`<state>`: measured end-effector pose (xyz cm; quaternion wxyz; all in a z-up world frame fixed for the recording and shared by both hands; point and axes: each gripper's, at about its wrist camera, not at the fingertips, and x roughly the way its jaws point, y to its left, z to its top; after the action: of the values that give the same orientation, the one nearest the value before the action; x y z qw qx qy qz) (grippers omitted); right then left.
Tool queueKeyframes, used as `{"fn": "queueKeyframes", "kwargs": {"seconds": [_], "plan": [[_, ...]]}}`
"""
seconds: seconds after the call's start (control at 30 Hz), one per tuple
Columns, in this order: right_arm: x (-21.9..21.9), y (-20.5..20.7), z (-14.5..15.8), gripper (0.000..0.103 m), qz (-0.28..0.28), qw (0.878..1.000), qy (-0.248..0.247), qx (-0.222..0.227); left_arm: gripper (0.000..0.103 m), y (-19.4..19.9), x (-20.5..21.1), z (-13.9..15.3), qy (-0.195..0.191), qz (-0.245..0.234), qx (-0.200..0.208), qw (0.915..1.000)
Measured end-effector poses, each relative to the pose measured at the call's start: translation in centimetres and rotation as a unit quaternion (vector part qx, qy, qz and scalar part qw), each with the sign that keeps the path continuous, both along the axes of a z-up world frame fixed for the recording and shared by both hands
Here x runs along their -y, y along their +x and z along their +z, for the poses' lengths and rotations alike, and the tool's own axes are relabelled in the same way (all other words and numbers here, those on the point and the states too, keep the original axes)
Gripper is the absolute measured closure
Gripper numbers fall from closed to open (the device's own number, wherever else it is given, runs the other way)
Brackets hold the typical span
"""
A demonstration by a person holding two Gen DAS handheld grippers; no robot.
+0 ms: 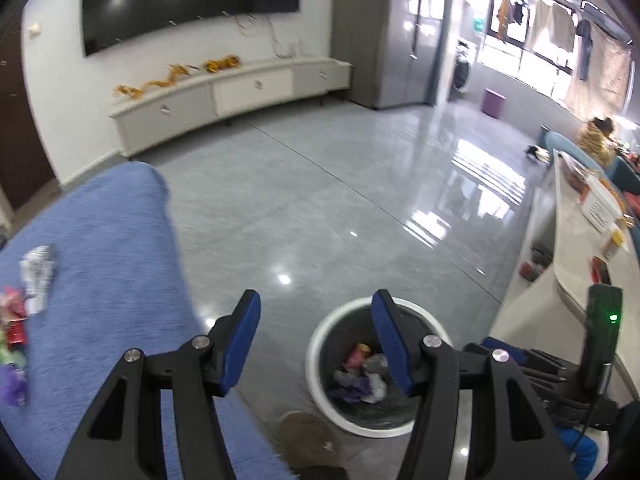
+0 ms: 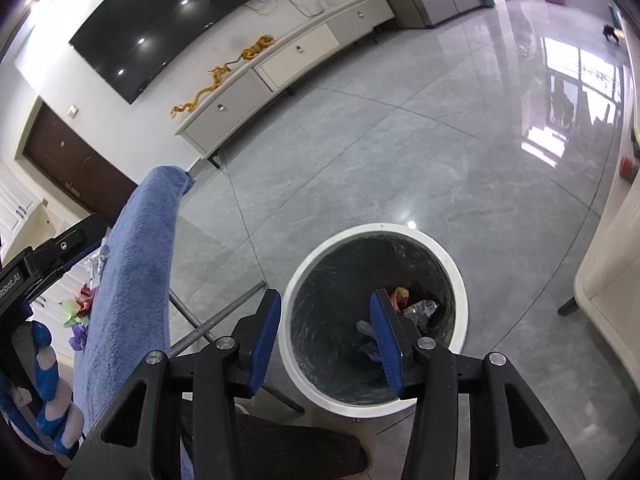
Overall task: Collect trash
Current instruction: 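Carry both items to the trash bin and open both tools to drop them, then move both tools from the trash bin back to the wrapper pile on the rug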
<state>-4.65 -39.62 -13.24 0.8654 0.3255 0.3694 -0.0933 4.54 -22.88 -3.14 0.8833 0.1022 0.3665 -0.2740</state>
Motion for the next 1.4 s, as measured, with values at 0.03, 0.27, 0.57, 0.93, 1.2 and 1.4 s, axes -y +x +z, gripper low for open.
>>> {"fn": "queueKeyframes", "kwargs": {"seconds": [0.03, 0.27, 0.57, 0.93, 1.2, 1.4], "plan": [[-0.4, 0.1, 0.4, 0.056, 0.003, 1.000, -0.005, 0.003, 0.047, -0.2, -1.0, 0.6, 0.001, 0.014, 0.014, 0.9998], [-3.0, 0.9, 3.8, 0.051, 0.034, 0.998, -0.039, 0.025, 0.047, -1.2, -5.9, 2.4, 0.012, 0.068, 0.047, 0.9965], [-6.8, 1.9, 6.2, 0.049, 0.071, 0.995, -0.067, 0.037, 0.047, -2.1, -11.5, 2.9, 0.013, 0.118, 0.048, 0.9918], [-9.2, 2.2, 7.2, 0.049, 0.093, 0.992, -0.078, 0.038, 0.047, -2.6, -14.8, 3.3, -0.001, 0.147, 0.053, 0.9878], [-10.5, 2.6, 8.1, 0.047, 0.102, 0.990, -0.088, 0.040, 0.047, -2.0, -16.8, 3.0, -0.009, 0.163, 0.042, 0.9856], [-11.4, 3.1, 8.7, 0.047, 0.116, 0.988, -0.094, 0.042, 0.046, -1.4, -19.2, 2.3, -0.017, 0.181, 0.025, 0.9830]]}}
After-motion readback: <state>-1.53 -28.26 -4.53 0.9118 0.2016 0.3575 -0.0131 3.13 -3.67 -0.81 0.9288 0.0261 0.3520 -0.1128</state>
